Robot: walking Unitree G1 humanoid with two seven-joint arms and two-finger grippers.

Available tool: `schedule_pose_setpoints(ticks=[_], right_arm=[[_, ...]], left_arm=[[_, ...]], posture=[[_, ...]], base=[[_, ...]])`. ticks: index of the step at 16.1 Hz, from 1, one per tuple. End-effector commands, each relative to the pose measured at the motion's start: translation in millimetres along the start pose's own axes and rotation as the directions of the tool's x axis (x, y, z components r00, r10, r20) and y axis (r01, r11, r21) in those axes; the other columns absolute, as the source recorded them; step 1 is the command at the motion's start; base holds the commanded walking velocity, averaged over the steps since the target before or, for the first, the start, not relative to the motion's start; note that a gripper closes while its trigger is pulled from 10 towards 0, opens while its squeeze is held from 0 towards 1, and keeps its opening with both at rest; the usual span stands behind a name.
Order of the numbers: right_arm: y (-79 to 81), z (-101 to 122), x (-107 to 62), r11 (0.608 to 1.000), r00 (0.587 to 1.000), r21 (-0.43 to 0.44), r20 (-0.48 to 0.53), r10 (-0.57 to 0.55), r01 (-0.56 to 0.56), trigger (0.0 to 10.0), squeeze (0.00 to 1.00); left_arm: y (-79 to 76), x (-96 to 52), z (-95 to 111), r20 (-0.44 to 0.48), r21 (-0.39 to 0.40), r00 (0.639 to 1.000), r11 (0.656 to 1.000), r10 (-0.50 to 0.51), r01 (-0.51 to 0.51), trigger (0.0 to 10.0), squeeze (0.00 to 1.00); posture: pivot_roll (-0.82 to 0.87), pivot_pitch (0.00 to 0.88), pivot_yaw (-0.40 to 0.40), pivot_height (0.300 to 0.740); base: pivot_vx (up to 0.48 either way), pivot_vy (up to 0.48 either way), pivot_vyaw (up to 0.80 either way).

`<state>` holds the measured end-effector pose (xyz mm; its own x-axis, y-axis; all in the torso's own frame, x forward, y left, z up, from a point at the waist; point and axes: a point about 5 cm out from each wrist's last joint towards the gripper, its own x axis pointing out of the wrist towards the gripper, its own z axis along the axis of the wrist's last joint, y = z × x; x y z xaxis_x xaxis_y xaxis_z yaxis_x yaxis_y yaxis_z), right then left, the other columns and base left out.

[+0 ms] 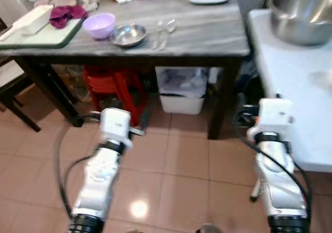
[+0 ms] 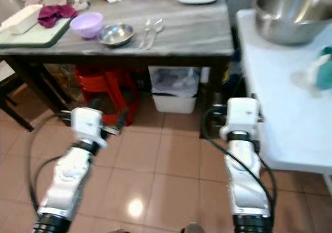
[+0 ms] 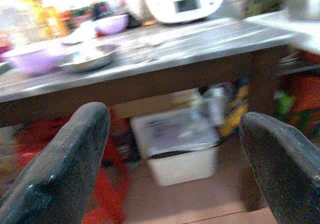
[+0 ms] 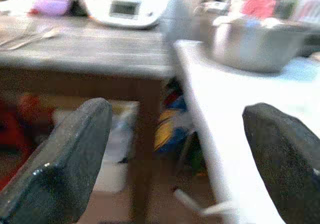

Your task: Setting the table

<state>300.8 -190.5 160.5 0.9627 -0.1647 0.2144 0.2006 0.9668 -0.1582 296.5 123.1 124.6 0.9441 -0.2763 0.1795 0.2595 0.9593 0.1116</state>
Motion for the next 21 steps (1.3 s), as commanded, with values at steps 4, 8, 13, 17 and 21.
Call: schedule_pose_setpoints(ticks=[4, 8, 13, 17, 21], right_arm=[[1.6, 4.3, 1.5, 1.000, 1.000, 0.007, 0.019, -0.023, 0.023, 10.0, 0.00], [1.1, 5.3, 3.1, 0.999, 0.999, 0.003, 0.025, -0.036, 0.036, 10.0, 0.00], [1.3, 6.6, 4.8, 0.999, 0.999, 0.000, 0.032, -0.043, 0.043, 10.0, 0.00], [2.9, 7.8, 5.8, 0.999, 0.998, 0.001, 0.038, -0.039, 0.039, 10.0, 0.00], [6.7, 6.5, 4.8, 1.000, 0.999, 0.010, 0.035, -0.029, 0.029, 10.0, 0.00]], left_arm=[[10.7, -2.6, 3.8, -0.002, 0.016, 1.000, 1.000, 0.013, -0.013, 10.0, 0.00], [10.0, -1.2, 4.7, -0.002, 0.017, 1.000, 1.000, 0.007, -0.007, 10.0, 0.00], [10.2, -0.7, 4.4, -0.006, 0.018, 1.000, 1.000, 0.005, -0.004, 10.0, 0.00], [10.5, 0.6, 5.1, -0.004, 0.022, 1.000, 1.000, 0.005, -0.005, 10.0, 0.00], [8.9, 1.2, 7.1, 0.012, 0.006, 1.000, 1.000, -0.007, 0.007, 10.0, 0.00]], posture=[[-0.20, 0.149, 0.100, 0.740], [-0.20, 0.146, 0.101, 0.740], [-0.20, 0.147, 0.100, 0.740], [-0.20, 0.142, 0.100, 0.740], [-0.20, 0.144, 0.101, 0.740]], base=[[0.000, -0.480, 0.00], [0.000, -0.480, 0.00], [0.000, -0.480, 0.00], [0.000, -0.480, 0.00], [0.000, -0.101, 0.00]])
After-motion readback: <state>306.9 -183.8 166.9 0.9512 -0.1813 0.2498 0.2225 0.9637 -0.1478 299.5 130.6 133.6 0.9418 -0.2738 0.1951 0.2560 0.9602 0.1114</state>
